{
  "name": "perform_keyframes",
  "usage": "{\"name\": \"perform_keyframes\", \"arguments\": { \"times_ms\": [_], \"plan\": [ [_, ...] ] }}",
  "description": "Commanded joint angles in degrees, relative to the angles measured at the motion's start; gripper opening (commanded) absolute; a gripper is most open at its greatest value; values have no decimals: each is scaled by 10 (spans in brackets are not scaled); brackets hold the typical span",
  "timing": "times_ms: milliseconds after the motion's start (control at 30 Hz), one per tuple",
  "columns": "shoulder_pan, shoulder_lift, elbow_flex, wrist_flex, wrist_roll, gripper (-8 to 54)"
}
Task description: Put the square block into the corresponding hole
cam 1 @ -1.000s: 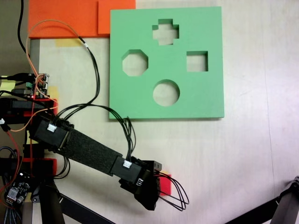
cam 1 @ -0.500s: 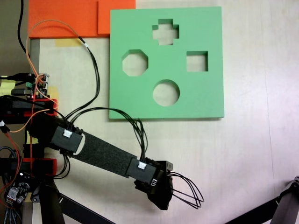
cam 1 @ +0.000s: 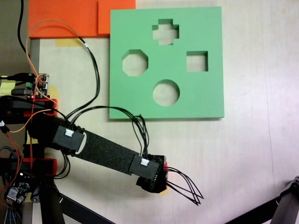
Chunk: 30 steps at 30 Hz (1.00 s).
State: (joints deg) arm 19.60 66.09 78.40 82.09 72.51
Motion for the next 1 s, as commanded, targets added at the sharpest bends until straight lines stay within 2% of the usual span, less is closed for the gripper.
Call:
{"name": "perform_keyframes", "arguments": {
  "times_ms": [0,67,167,233,267,433,567,767,967],
  "plan": [
    [-1,-4,21,40,7,303],
    [-5,-5,19,39,4,297],
    [-10,-4,20,39,-13,234],
    [-12,9,18,39,-13,223],
    [-15,24,18,39,-11,223],
    [-33,129,10,82,1,144],
    [-72,186,-14,111,23,144],
    [-195,199,-103,106,178,144],
    [-345,58,-318,105,393,144]
  ]
}}
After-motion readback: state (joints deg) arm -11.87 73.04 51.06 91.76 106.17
